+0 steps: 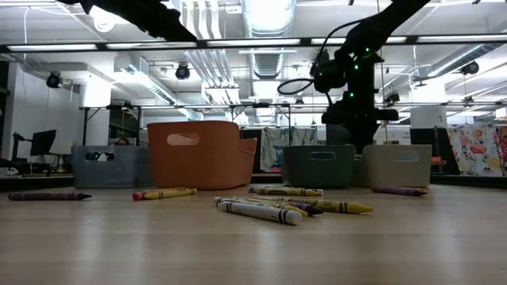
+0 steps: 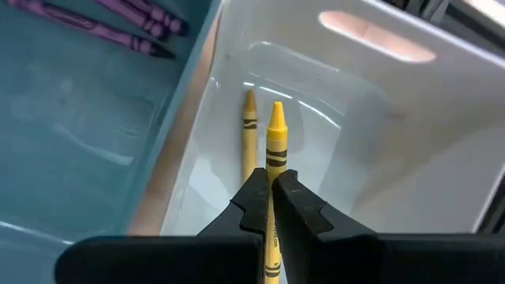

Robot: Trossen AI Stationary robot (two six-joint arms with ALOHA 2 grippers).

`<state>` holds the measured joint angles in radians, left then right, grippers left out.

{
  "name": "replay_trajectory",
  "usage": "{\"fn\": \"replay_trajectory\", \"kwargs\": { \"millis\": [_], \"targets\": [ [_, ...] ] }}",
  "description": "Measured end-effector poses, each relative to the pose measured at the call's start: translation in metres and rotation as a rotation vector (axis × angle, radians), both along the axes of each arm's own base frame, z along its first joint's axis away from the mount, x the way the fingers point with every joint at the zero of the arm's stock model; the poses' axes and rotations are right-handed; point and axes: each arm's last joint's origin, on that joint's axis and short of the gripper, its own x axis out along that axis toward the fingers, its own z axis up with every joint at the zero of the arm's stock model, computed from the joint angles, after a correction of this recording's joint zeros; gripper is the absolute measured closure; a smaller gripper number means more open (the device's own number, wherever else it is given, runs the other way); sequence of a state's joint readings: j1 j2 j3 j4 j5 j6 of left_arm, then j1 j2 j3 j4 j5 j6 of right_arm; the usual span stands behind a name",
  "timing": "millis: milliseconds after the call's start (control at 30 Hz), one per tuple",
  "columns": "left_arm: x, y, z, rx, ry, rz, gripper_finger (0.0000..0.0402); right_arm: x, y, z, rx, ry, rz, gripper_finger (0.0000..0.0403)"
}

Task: Sort crayons
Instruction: Put the yellow crayon into the white bin

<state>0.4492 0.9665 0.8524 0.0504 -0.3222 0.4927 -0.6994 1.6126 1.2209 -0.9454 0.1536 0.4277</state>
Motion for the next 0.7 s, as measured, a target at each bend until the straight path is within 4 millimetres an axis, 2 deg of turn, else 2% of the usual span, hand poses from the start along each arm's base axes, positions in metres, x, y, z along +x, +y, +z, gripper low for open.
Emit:
{"fn": "replay_trajectory", "kwargs": {
  "millis": [367, 700],
  "targets": [
    [-0.002, 0.004, 0.002, 0.024, -0.004, 0.018, 0.0278, 0.003, -0.002, -0.024, 0.049, 0.041, -0.129, 0.0394],
    [-0.003, 0.003, 0.001, 0.022, 0.012, 0.018, 0.0278, -0.014, 0.000, -0.044, 0.088, 0.090, -0.184, 0.0394]
  ]
}}
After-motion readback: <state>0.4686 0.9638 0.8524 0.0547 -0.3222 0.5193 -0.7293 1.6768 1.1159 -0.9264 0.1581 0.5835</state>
